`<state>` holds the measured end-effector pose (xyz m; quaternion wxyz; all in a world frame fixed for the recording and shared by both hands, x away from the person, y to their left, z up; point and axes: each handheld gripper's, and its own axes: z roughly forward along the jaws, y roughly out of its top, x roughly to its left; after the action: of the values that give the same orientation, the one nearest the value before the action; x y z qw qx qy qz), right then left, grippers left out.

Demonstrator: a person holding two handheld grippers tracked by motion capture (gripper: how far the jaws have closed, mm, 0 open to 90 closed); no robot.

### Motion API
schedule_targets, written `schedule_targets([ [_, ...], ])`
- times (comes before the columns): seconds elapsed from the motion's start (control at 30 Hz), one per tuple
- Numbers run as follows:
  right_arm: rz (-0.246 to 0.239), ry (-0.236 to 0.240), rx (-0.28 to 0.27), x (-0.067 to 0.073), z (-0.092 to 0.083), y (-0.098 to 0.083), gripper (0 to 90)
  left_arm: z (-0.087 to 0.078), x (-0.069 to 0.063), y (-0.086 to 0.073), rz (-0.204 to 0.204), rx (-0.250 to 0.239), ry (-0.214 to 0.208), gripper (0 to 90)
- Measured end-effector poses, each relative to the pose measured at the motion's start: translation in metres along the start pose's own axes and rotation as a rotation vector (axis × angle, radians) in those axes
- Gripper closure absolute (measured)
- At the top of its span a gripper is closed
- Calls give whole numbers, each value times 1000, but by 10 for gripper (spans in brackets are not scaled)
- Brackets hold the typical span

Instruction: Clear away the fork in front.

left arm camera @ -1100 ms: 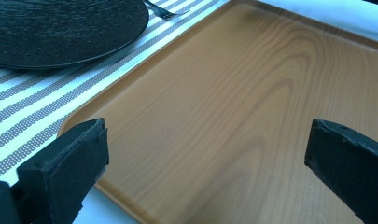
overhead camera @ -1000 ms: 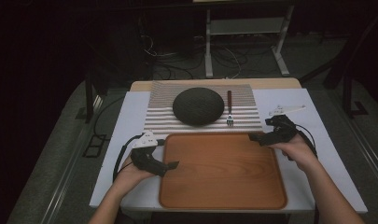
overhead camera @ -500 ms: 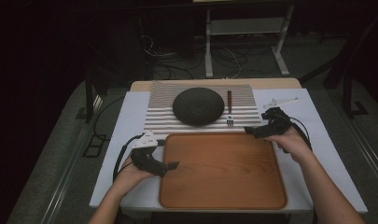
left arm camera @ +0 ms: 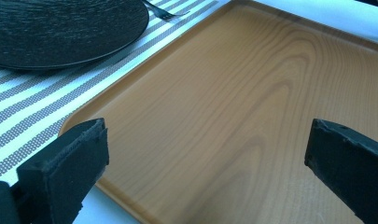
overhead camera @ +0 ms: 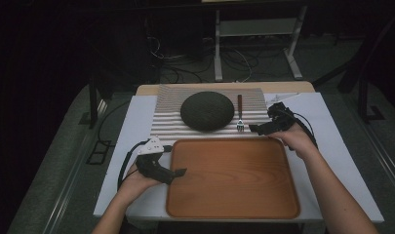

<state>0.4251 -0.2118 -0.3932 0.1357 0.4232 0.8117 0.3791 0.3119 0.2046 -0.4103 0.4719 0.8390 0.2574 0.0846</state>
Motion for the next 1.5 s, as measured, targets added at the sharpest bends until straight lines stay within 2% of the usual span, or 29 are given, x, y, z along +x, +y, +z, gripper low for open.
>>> schedule_targets([
  [0.27, 9, -18, 25, -3, 14, 16, 18, -1, 1, 0, -1, -4, 0, 0],
  [0.37, 7, -38, 31, -5, 21, 19, 19, -1, 0, 0, -3, -5, 0, 0],
  [0.67, 53, -73, 79, -17, 41, 28, 155, 0, -1, 0, 4, 4, 2, 0],
  [0.77, 104, -61, 103, -22, 48, 32, 184, 0, 0, 0, 3, 2, 3, 0],
  [0.83, 117, -64, 119, -26, 51, 35, 212, 0, 0, 0, 3, 2, 4, 0],
  [0.93, 119, -71, 130, -28, 55, 37, 247, 0, 0, 0, 3, 3, 3, 0],
  [1.0, 141, -56, 167, -31, 62, 41, 280, 0, -1, 0, 5, 4, 1, 0],
  [1.2, 160, -65, 205, -34, 73, 50, 344, 1, -1, 0, 8, 6, 0, 0],
  [1.23, 169, -61, 214, -36, 77, 53, 385, 1, -1, 0, 8, 6, 0, 0],
  [1.33, 174, -63, 226, -38, 82, 57, 417, 0, -1, 0, 5, 3, 1, 0],
  [1.37, 177, -63, 237, -39, 86, 60, 452, 0, -1, 0, 6, 3, 2, 0],
  [1.5, 199, -55, 267, -41, 95, 69, 495, 0, -1, 0, 9, 0, 3, 0],
])
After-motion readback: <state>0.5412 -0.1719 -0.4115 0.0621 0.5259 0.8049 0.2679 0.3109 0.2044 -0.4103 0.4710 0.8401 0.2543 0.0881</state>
